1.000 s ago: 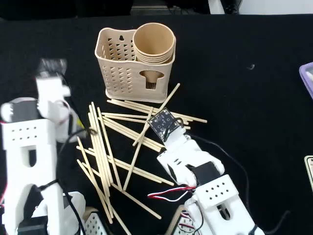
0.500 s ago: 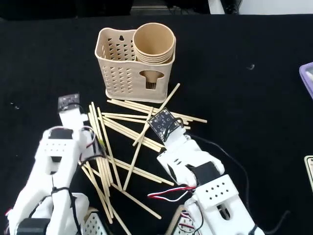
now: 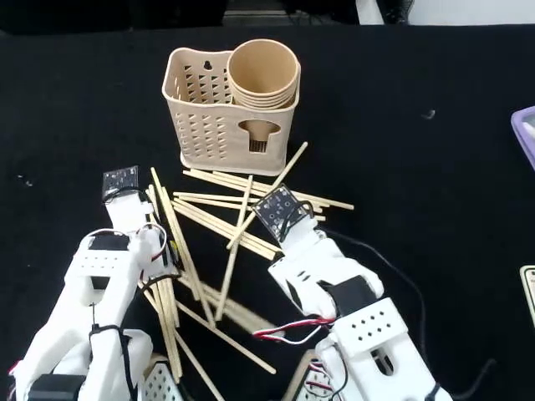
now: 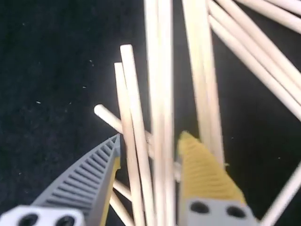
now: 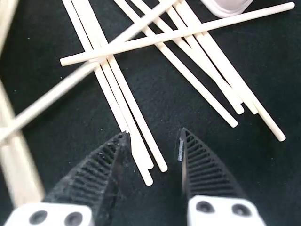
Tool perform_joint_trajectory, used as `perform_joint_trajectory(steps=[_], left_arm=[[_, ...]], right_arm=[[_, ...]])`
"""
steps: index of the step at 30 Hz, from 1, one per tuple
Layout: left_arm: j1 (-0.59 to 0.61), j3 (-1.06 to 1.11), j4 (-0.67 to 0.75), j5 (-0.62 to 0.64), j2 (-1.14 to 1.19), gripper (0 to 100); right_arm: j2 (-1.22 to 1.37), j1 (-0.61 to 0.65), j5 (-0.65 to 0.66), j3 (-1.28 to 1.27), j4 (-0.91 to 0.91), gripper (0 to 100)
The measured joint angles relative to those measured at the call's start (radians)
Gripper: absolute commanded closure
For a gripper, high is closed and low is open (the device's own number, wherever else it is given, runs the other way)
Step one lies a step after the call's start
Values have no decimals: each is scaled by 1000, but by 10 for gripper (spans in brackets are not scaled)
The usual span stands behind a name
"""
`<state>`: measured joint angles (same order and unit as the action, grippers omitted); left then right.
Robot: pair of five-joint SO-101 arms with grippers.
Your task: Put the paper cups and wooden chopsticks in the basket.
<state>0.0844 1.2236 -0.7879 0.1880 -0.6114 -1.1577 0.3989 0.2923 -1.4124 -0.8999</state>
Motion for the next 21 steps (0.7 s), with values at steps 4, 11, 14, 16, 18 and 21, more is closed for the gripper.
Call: perform_joint_trajectory(steps=[4, 11, 14, 16, 18, 21], left_arm=[[0, -2, 0, 0, -3, 880], [29, -23, 81, -3, -3, 880], [107, -23, 190, -3, -3, 880], [157, -23, 247, -5, -3, 879], [192, -23, 270, -5, -3, 877], [209, -23, 269, -5, -3, 820]], right_arm=[[0, 0, 0, 0, 0, 828], [0, 0, 0, 0, 0, 828], [0, 0, 0, 0, 0, 828], [0, 0, 0, 0, 0, 828], [0, 0, 0, 0, 0, 828], [0, 0, 0, 0, 0, 828]])
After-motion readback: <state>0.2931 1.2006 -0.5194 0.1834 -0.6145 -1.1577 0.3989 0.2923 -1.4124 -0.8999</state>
